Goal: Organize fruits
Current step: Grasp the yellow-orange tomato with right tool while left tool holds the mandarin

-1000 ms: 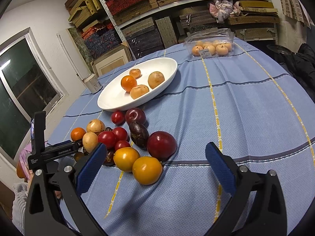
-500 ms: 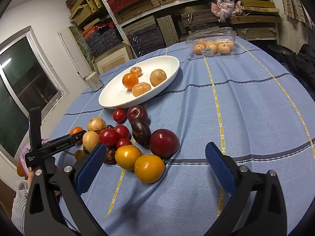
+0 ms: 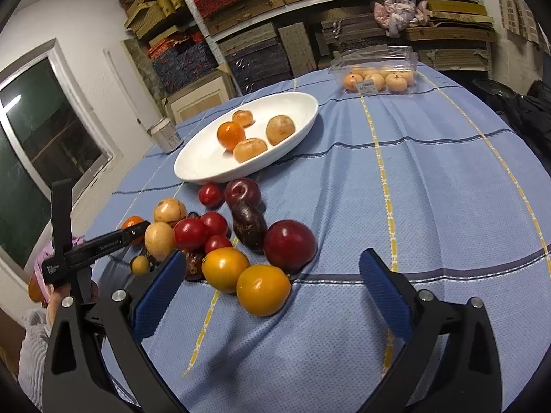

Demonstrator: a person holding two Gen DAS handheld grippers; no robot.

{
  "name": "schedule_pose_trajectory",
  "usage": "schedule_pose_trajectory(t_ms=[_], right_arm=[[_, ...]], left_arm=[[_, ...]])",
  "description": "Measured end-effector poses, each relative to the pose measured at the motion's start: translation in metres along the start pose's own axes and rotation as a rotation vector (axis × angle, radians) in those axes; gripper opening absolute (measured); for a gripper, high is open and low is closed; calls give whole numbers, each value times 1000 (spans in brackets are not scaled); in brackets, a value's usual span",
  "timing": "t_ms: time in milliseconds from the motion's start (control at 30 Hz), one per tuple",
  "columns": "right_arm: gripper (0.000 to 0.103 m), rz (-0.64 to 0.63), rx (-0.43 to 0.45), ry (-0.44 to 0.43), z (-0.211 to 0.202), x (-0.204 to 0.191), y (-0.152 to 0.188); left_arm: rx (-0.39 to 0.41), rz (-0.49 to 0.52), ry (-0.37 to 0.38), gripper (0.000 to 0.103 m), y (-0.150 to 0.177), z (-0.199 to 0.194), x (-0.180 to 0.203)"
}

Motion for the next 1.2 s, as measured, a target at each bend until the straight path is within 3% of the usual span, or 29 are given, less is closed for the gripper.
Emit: schedule_pose_trajectory(t_ms=[133, 167, 200, 267, 767, 933, 1200], right_arm=[[98, -134, -37, 41, 6, -17, 9], [93, -181, -47, 59, 9, -24, 13], [78, -212, -58, 68, 13, -28, 16], [64, -236, -92, 75, 21, -30, 20], [52, -156, -130, 2, 32, -17, 19], [39, -120, -151, -66, 30, -17, 21], [38, -129, -166, -60, 32, -18, 26]], left_arm=[[25, -1, 19, 47, 1, -11, 1], [35, -5, 29, 47, 0, -16, 1], [41, -7, 33, 47, -1, -18, 1], [46, -15, 42, 47, -2, -21, 1], [39, 6, 93, 47, 0, -25, 12], [31, 1, 95, 47, 1, -24, 12], [22, 8, 100, 47, 1, -20, 13]])
Point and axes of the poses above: each gripper's, at about its wrist camera, not at the fingertips, and z roughly the way its jaws point, x to its right, y to its underside, the point moved 4 cm from there along z, roughly the way its jaws point, and after that the axes turned 2 degrees about -z, right-handed, at the moved point
